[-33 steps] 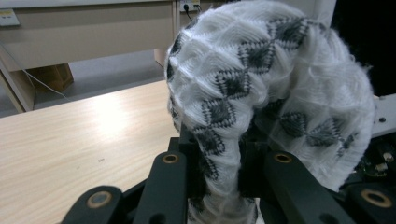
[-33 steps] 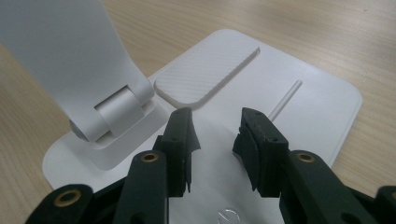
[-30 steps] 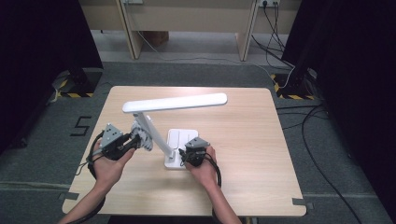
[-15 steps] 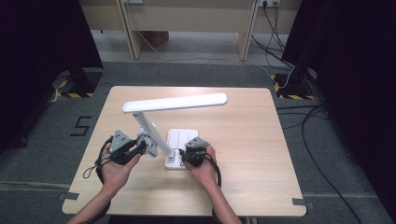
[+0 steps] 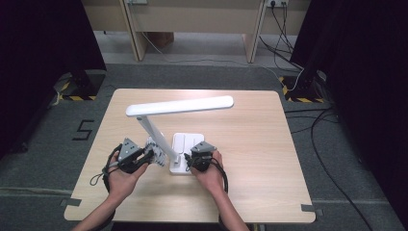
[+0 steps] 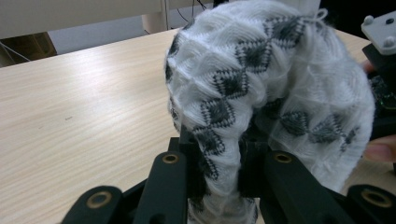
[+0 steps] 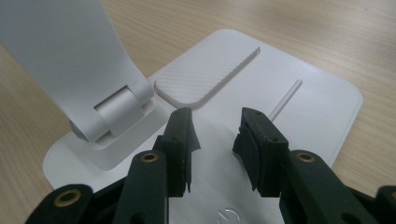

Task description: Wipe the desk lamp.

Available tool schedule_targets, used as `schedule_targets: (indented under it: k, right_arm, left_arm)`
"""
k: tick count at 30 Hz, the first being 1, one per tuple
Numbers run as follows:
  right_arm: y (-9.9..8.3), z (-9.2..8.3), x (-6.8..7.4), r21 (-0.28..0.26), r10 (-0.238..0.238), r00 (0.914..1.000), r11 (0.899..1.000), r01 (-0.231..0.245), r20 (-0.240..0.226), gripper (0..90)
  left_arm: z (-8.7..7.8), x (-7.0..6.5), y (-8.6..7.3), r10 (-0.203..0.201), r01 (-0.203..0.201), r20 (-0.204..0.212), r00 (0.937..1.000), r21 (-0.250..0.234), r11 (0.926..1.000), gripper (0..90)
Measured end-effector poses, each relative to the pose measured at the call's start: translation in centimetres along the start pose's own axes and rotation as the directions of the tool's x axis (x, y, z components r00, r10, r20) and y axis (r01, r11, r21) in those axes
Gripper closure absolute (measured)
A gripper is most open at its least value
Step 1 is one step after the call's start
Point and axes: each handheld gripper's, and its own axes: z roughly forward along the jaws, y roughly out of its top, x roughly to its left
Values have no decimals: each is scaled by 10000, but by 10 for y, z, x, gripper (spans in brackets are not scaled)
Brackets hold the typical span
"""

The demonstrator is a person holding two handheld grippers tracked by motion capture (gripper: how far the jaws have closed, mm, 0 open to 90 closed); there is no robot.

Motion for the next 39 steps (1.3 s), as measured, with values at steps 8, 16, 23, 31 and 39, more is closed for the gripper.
schedule_targets:
  k: [8,16,23,31,39]
  right_arm:
    - [0,0,0,-1,-7,10000,10000,7,5,646]
    - [0,0,0,-10,-39,10000,10000,39,13,646]
    - [0,0,0,-2,-25,10000,10000,25,14,646]
    - [0,0,0,-1,-19,10000,10000,19,7,646]
    - [0,0,0,-4,-13,10000,10000,13,-7,646]
  left_arm:
    - [6,-2,-6,163,-164,16,9999,176,9997,758]
    - [12,-5,-14,264,-266,65,9996,366,9990,758]
    - [18,-7,-21,444,-455,181,9988,613,9971,758]
    - [22,-10,-29,560,-584,318,9979,813,9950,757]
    - [26,-16,-37,641,-680,400,9971,1061,9920,757]
